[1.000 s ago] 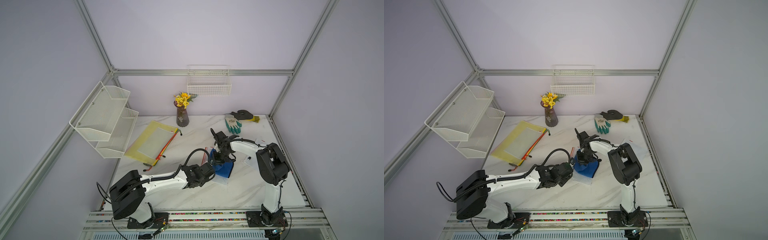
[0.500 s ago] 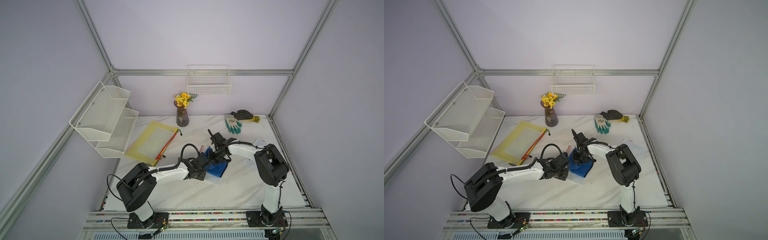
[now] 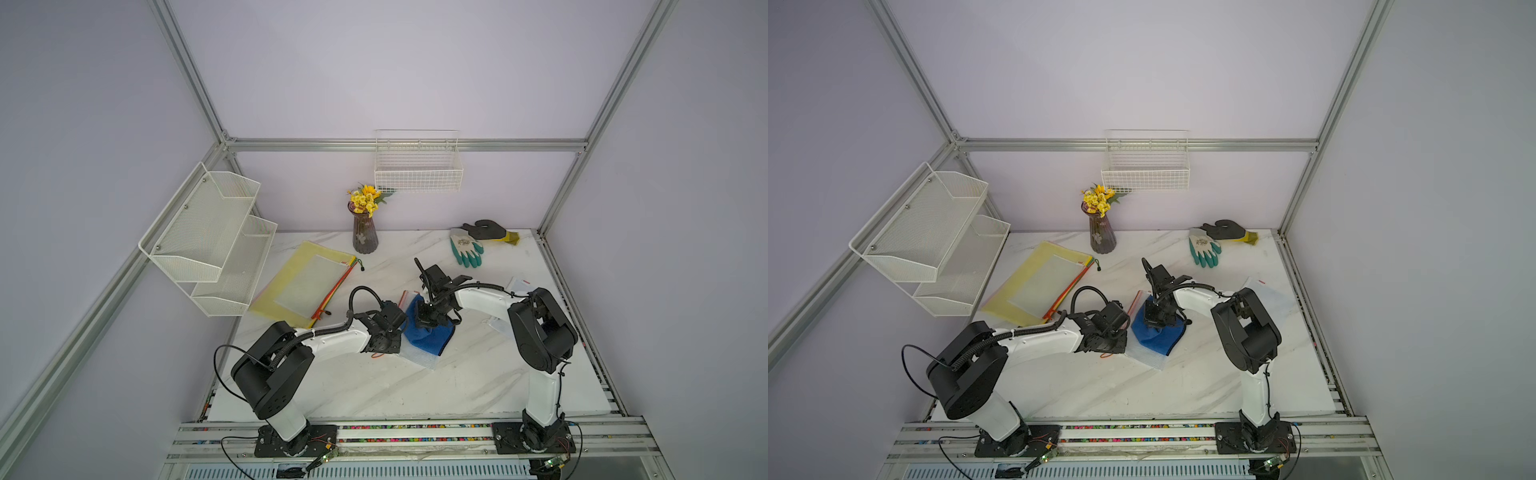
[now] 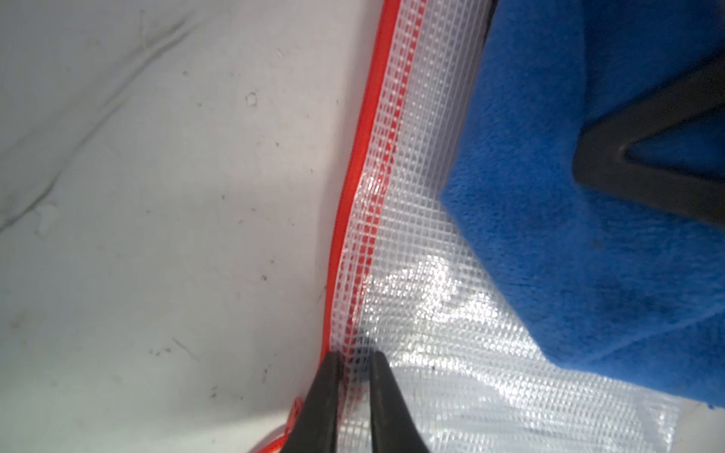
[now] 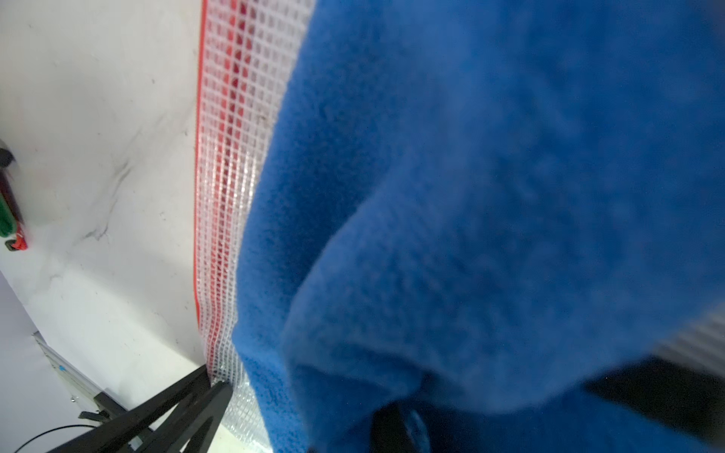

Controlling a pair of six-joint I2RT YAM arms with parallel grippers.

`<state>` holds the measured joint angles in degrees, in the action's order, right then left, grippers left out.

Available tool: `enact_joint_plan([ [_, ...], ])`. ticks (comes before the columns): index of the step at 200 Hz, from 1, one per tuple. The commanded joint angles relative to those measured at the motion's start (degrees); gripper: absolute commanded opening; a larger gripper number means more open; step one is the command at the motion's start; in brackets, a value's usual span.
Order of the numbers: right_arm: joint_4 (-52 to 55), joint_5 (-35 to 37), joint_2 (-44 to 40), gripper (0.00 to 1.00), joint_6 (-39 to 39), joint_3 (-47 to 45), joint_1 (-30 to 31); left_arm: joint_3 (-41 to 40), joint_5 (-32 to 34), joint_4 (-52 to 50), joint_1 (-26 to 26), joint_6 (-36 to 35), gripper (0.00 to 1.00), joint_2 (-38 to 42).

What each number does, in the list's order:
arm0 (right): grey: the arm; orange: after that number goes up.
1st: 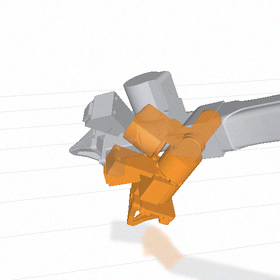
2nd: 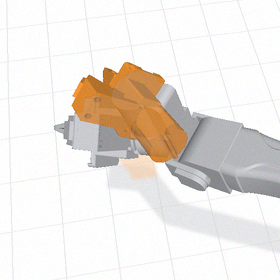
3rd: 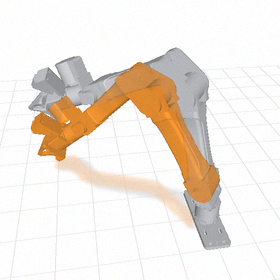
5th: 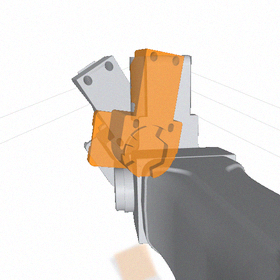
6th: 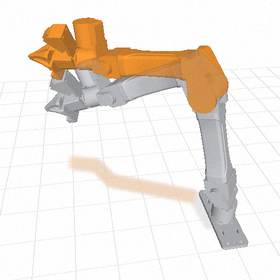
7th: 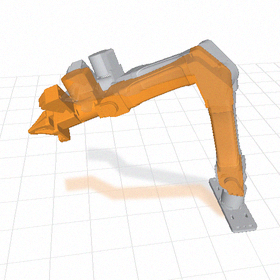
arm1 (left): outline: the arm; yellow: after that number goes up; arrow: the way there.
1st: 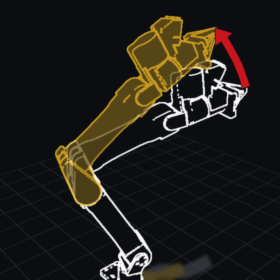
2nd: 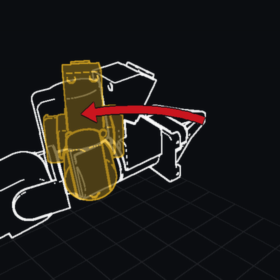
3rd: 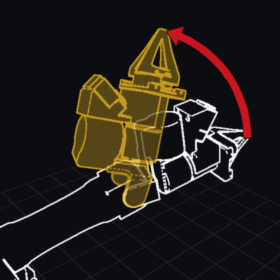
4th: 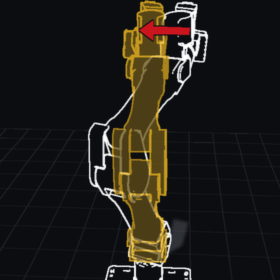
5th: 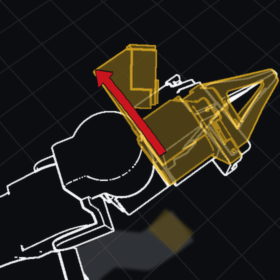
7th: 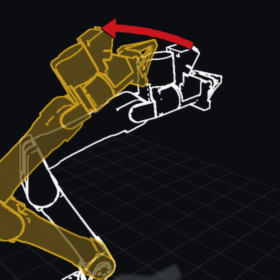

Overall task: Wipe the document bag
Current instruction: Wipe the dirt from the document bag.

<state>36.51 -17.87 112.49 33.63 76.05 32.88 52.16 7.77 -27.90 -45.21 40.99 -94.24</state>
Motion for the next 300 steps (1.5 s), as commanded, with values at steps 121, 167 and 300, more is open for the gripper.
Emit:
enact_joint_plan([
  [121, 7.9, 16.5, -4.0, 0.00, -6.8, -3.9, -5.4, -3.4, 9.2, -6.9, -0.3, -1.7, 0.00, -2.9],
  [167, 13.5, -5.0, -1.5, 0.00, -8.9, 4.7, 4.6, -3.1, 5.0, -2.9, -0.1, -0.6, 0.00, -0.7],
  [300, 11.3, 6.3, -5.2, 0.00, 0.5, -10.6, 3.2, -8.7, -0.5, 2.2, 2.6, 1.6, 0.00, -2.1],
])
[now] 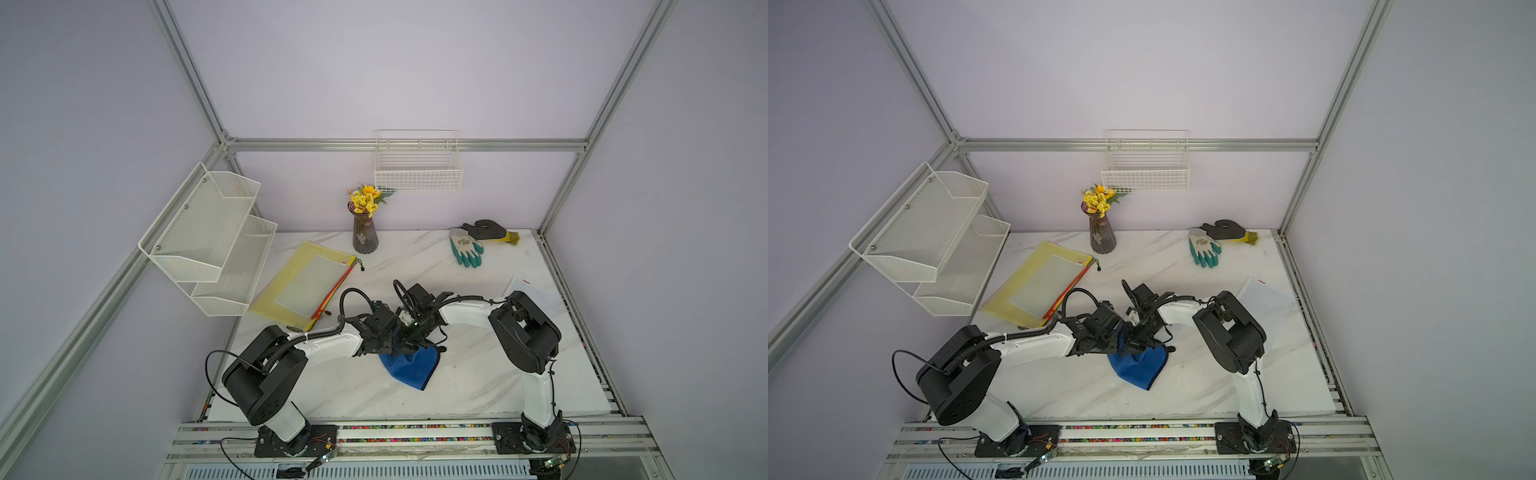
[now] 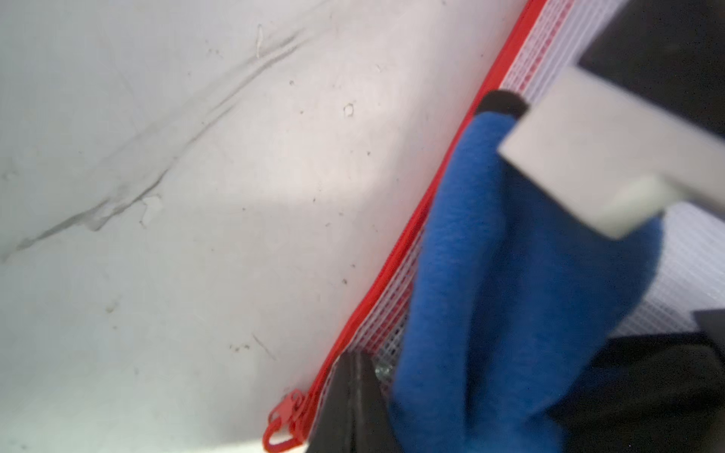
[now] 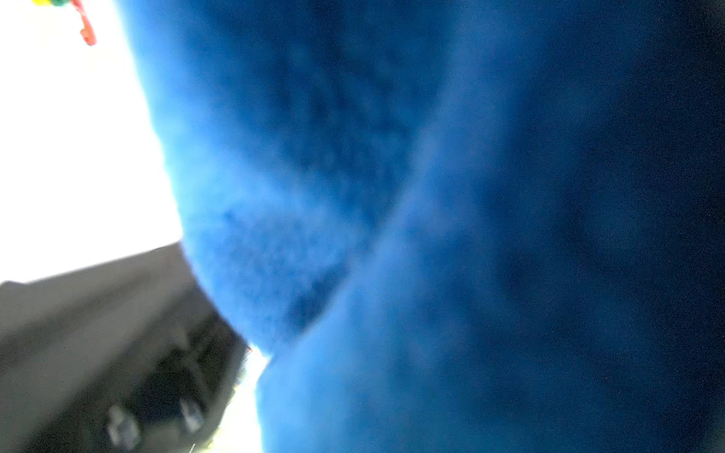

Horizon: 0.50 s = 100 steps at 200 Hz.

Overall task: Wipe the document bag
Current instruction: Wipe the dirt from the document bag.

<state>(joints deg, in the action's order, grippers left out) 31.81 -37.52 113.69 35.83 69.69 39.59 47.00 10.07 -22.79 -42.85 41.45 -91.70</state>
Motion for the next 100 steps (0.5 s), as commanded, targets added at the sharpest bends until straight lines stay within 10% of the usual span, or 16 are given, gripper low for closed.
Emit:
enact_joint_plan([
  [1, 16.4, 26.5, -6.8, 0.00, -1.8, -4.2, -3.6, -3.6, -2.8, -2.9, 0.2, 1.2, 0.00, -4.7],
  [33, 22.1, 35.2, -12.3, 0.00, -5.8, -1.0, -6.3, -4.5, -2.3, -2.7, 0.2, 0.8, 0.00, -4.9],
  [100, 14.3, 18.4, 8.9, 0.00, -5.6, 21.6, -0.3, -5.2, -2.0, -4.7, 0.2, -0.4, 0.00, -2.7],
])
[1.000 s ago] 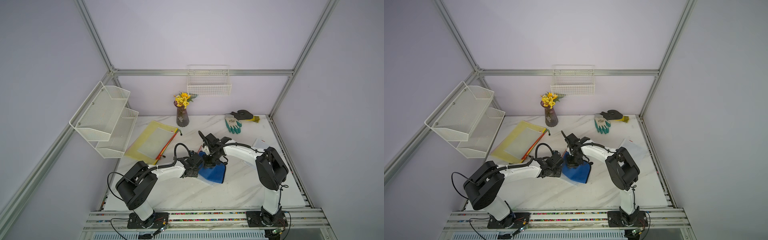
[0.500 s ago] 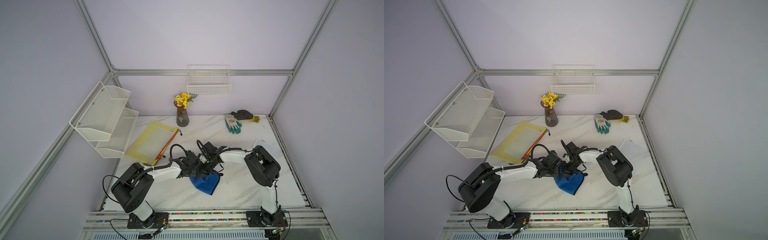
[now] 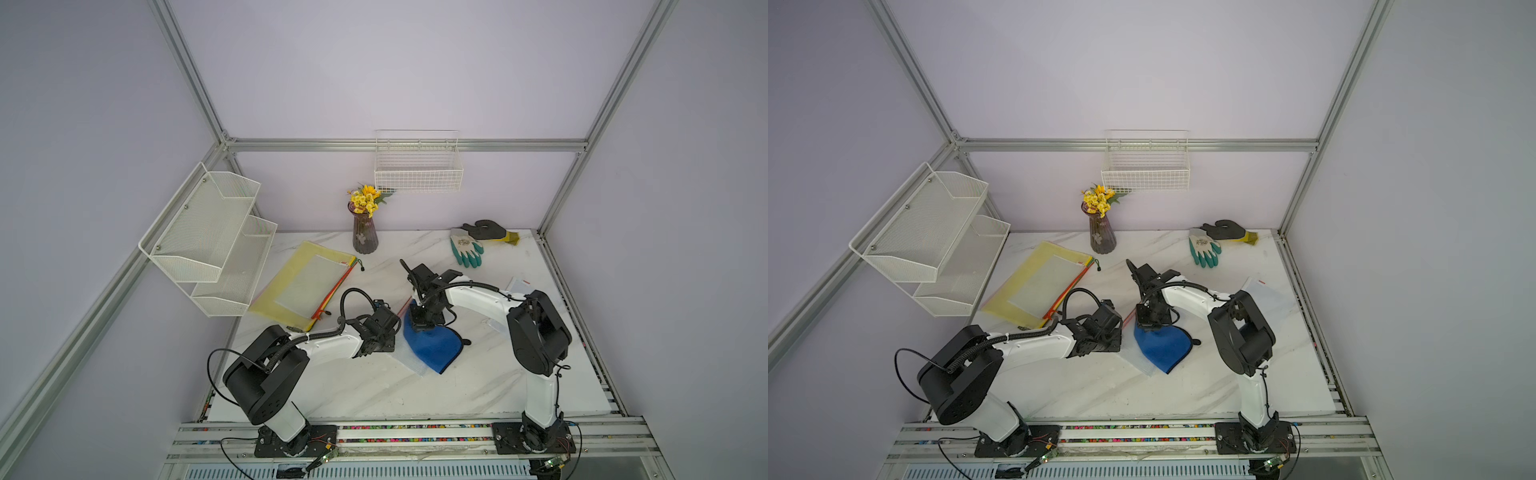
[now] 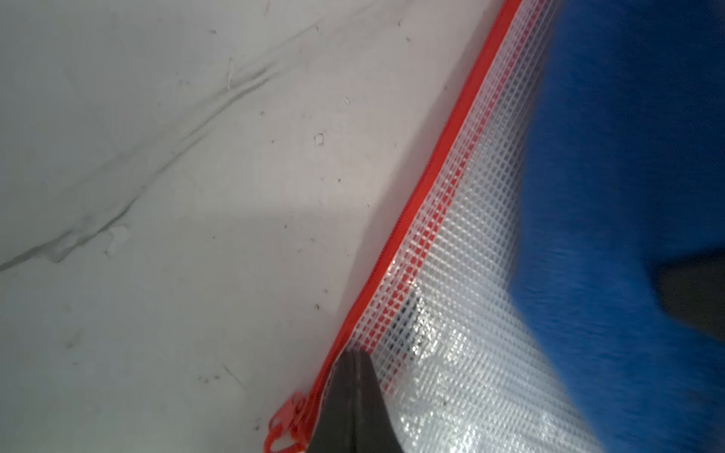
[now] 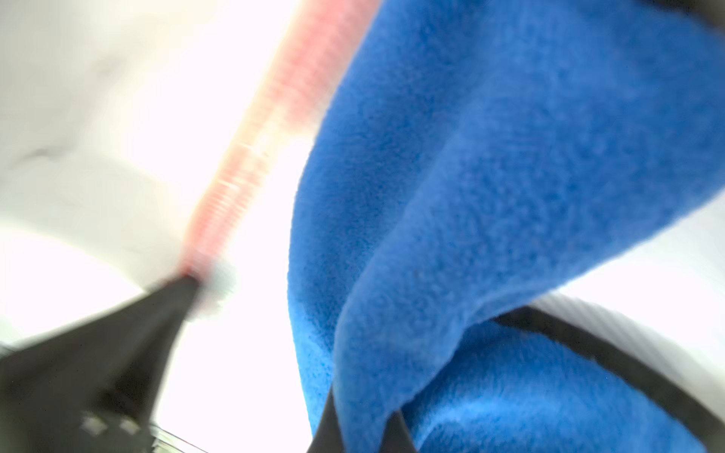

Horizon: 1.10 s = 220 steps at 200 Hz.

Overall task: Wipe the document bag
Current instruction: Wipe the dirt from the document bag.

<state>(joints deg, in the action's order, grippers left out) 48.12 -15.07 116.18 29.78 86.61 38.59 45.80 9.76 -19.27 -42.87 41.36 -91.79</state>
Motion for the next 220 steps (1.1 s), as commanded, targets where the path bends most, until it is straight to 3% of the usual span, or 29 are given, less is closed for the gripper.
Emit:
enact_joint_plan([
  [1, -2.0, -4.0, 6.7, 0.00, 0.4, 4.9, 0.6, -4.0, -1.6, -8.2, 0.2, -0.4, 0.00, -2.6],
  [28, -1.2, 3.2, 8.4, 0.00, 0.7, 4.1, -4.0, -4.3, -1.2, -9.2, 0.2, -1.2, 0.00, -2.8],
  [53, -2.2, 14.5, 4.7, 0.00, -0.6, -2.1, -12.1, -4.6, -0.8, -10.0, 0.2, -2.1, 0.00, -3.0],
  [70, -3.6, 17.4, 1.7, 0.00, -1.2, -5.4, -15.4, -4.8, -0.4, -10.5, 0.3, -2.8, 0.00, -2.7],
  [90, -0.8, 14.3, 0.1, 0.00, -4.8, -3.2, -14.0, -4.8, -0.2, -11.2, 0.4, -3.6, 0.00, -2.1],
  [131, 3.0, 3.4, 2.3, 0.00, -6.6, 10.2, -2.2, -3.4, -0.3, -12.0, 0.8, -5.4, 0.00, -2.3],
  [160, 0.6, 7.4, 10.1, 0.00, -2.0, 15.3, -3.4, -2.0, 0.3, -13.6, 1.3, -6.1, 0.00, -2.4],
  [177, 0.7, 11.3, 10.6, 0.00, -2.1, 14.4, -5.6, -1.8, 0.3, -14.7, 2.4, -6.9, 0.00, -1.6],
  [200, 3.6, 11.0, 7.5, 0.00, -4.6, 10.1, -5.9, -1.2, 0.3, -15.4, 4.6, -8.1, 0.00, 0.0],
  [220, -0.1, 8.8, 6.7, 0.00, -3.5, 2.5, -5.9, 0.3, -0.2, -14.9, 5.8, -8.7, 0.00, 0.8],
])
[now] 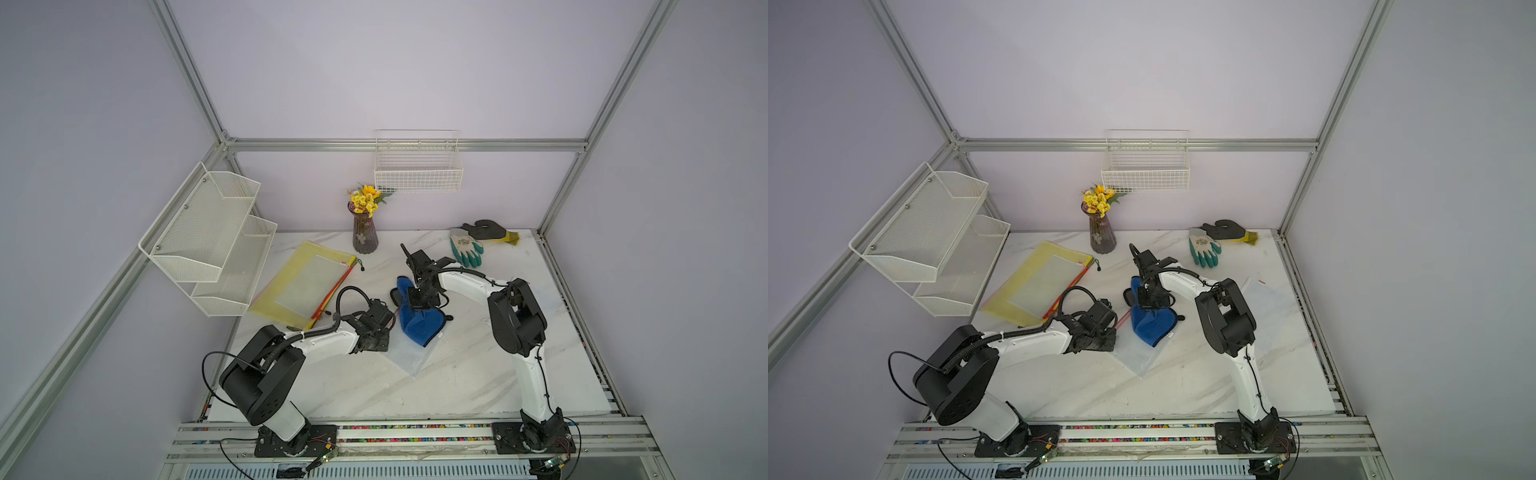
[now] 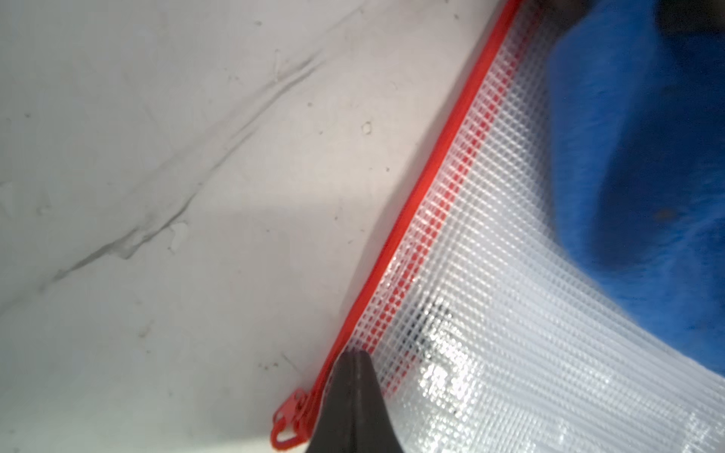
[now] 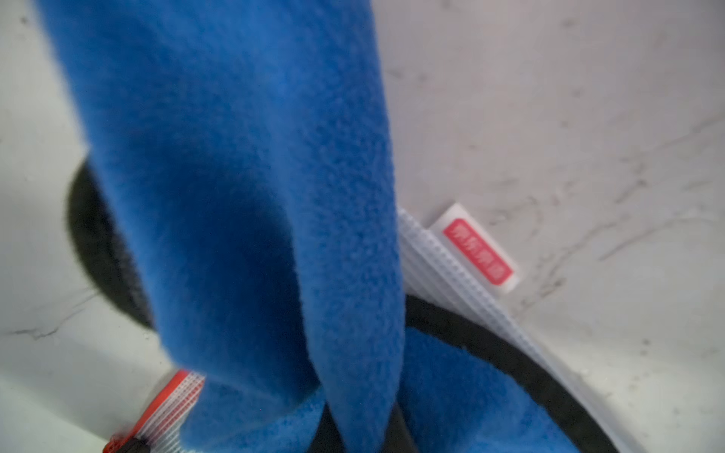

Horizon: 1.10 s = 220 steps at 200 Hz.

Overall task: Wipe the document bag
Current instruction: Wipe the dirt from the document bag, then pick up the document bag from the center of the board.

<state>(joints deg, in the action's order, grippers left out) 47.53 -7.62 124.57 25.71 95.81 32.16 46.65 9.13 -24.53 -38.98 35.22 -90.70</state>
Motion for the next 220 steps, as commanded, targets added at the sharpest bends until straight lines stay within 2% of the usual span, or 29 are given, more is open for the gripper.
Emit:
enact_joint_plan([
  [1, 0.3, 1.3, -1.6, 0.00, 0.7, -7.0, 0.5, -0.5, 0.4, -9.7, 1.9, -2.5, 0.00, -0.3],
  [8, -1.0, 1.2, -0.4, 0.00, 1.3, -8.4, 0.6, 0.6, 0.2, -10.3, 2.1, -2.6, 0.00, -0.4],
  [12, -1.4, 0.6, 0.5, 0.00, 1.6, -8.9, 0.6, 1.0, 0.0, -10.5, 2.2, -2.6, 0.03, -0.3],
  [20, -2.1, -0.3, 2.4, 0.00, 2.2, -9.6, 0.5, 1.6, -1.0, -10.4, 2.2, -2.6, 0.18, 0.5],
  [24, -2.4, -0.3, 3.1, 0.00, 2.4, -9.9, 0.4, 1.7, -1.6, -10.3, 2.2, -2.3, 0.31, 1.0],
  [29, -3.0, -0.4, 3.6, 0.00, 2.9, -10.4, 0.5, 1.9, -2.2, -10.4, 2.2, -1.8, 0.41, 1.9],
  [43, -4.4, -0.9, 4.2, 0.00, 3.8, -11.6, 0.3, 1.9, -3.6, -11.1, 2.2, 0.4, 0.50, 4.4],
  [93, -5.9, -4.4, 5.3, 0.00, 4.0, -13.3, -0.8, -4.1, -3.6, -14.5, 2.4, 15.8, 0.58, 17.5],
  [125, -7.7, -7.8, 5.2, 0.00, 4.8, -15.2, -2.1, -8.9, -5.5, -7.8, 2.8, 19.9, 0.60, 17.1],
  [162, -8.5, -10.8, 5.0, 0.00, 5.4, -15.8, -2.9, -14.3, -7.0, 6.5, 4.0, 22.5, 0.62, 15.0],
  [220, -9.7, -13.2, 4.8, 0.00, 5.8, -17.4, -3.8, -31.3, -9.2, 30.9, 4.5, 37.8, 0.60, 14.6],
])
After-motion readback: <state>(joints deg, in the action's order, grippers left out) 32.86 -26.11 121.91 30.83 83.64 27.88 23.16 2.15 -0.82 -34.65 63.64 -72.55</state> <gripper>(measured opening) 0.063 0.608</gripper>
